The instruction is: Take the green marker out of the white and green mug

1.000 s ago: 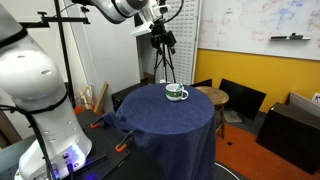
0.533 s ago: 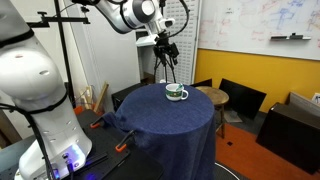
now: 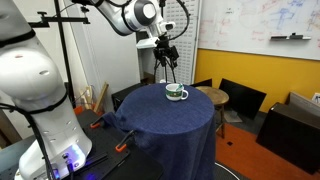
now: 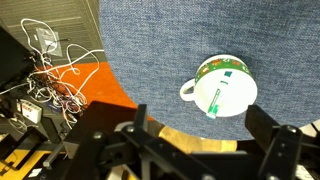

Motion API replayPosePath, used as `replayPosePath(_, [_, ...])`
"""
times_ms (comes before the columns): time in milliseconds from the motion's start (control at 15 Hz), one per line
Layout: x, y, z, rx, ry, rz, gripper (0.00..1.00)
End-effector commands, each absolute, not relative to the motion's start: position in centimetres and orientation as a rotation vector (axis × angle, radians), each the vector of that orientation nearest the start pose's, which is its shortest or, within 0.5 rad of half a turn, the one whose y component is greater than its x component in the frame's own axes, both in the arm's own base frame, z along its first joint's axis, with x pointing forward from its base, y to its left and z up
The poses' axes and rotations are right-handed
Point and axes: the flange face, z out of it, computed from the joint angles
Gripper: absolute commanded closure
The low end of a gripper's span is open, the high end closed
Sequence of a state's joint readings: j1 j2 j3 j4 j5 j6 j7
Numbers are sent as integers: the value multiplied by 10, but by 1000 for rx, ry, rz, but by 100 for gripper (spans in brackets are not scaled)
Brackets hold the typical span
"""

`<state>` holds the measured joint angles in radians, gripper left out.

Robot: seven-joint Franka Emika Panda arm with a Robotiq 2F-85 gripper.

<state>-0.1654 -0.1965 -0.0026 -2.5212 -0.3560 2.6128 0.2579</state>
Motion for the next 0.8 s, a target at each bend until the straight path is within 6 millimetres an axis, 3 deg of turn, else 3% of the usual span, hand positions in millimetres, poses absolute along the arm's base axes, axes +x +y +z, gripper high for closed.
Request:
replayPosePath(0, [473,-72,366,-3287,232,-472,0])
replayPosePath(733, [526,-76,303,-3262,201,-456,0])
